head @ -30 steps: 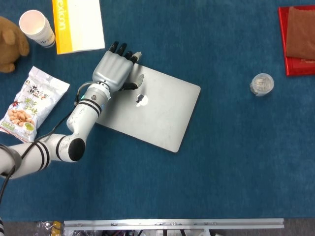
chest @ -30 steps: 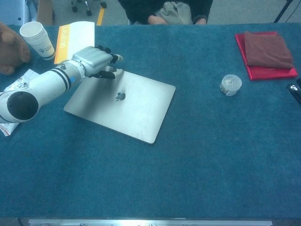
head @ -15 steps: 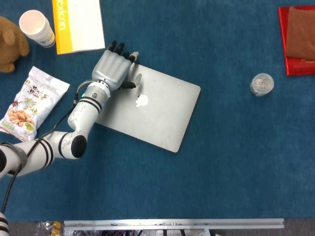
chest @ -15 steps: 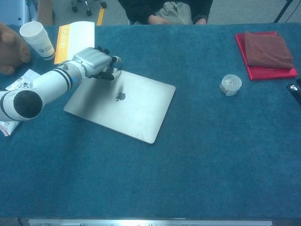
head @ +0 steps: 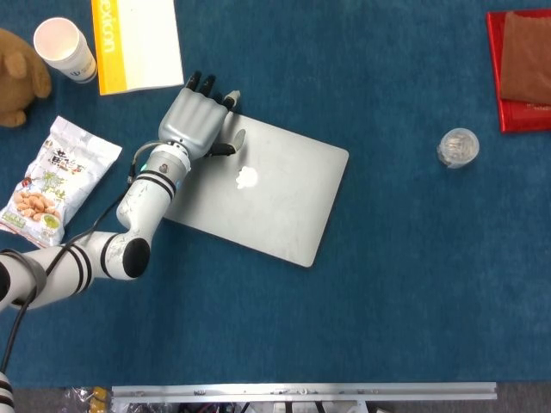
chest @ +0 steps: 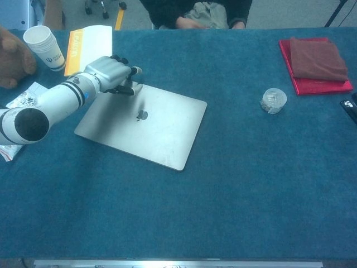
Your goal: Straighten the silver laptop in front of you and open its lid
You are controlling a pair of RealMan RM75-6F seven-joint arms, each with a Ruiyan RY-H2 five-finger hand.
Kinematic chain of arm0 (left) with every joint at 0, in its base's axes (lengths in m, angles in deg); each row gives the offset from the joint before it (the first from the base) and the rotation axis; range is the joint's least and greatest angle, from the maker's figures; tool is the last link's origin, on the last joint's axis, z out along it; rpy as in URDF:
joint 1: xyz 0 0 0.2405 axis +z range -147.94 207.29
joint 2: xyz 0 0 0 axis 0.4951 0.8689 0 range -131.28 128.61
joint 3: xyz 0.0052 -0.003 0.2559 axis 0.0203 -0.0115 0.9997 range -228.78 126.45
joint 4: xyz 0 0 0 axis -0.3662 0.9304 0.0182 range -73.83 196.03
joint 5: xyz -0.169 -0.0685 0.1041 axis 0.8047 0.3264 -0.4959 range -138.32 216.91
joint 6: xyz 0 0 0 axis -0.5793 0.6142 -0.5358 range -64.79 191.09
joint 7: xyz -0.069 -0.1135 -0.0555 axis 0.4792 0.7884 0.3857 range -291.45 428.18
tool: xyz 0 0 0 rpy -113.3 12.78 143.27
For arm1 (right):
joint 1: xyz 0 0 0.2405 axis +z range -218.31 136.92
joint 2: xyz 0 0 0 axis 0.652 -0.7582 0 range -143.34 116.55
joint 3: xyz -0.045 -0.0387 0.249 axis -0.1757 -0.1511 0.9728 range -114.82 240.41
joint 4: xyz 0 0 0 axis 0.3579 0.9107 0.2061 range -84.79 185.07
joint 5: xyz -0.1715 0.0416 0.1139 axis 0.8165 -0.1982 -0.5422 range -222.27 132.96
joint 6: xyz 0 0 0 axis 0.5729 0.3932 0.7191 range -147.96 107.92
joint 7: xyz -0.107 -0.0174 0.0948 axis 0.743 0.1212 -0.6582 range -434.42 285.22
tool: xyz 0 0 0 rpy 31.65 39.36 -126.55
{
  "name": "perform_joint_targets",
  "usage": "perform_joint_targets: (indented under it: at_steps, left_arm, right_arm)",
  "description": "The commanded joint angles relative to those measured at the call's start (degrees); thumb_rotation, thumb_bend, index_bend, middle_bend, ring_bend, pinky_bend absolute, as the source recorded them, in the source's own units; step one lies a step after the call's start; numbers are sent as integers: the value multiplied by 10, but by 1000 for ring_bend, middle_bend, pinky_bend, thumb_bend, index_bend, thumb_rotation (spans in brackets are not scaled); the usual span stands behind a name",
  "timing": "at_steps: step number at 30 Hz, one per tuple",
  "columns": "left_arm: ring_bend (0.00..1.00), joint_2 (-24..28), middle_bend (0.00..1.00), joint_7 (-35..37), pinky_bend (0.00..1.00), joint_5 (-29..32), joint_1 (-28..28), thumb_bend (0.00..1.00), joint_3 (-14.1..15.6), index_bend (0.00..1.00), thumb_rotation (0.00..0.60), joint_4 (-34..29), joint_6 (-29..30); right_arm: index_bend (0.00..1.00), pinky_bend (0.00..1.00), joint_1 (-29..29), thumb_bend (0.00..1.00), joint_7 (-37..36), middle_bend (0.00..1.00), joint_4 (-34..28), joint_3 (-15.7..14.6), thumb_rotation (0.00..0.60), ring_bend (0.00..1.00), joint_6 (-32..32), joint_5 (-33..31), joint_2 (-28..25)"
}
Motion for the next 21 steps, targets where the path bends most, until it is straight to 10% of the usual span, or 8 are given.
perform_joint_targets:
  at_steps: [1, 21]
  left_arm:
    - [0, 4, 270, 0, 0, 1, 2, 398, 1, 70, 0, -4, 3]
    - [0, 43, 277, -13, 0, 14, 32, 398, 24, 62, 0, -63, 37]
  right_arm:
    - [90, 151, -1, 286, 1, 81, -1, 0, 600, 51, 1, 0, 0]
    - [88, 151, -5, 286, 2, 81, -12, -4, 600, 51, 10, 17, -1]
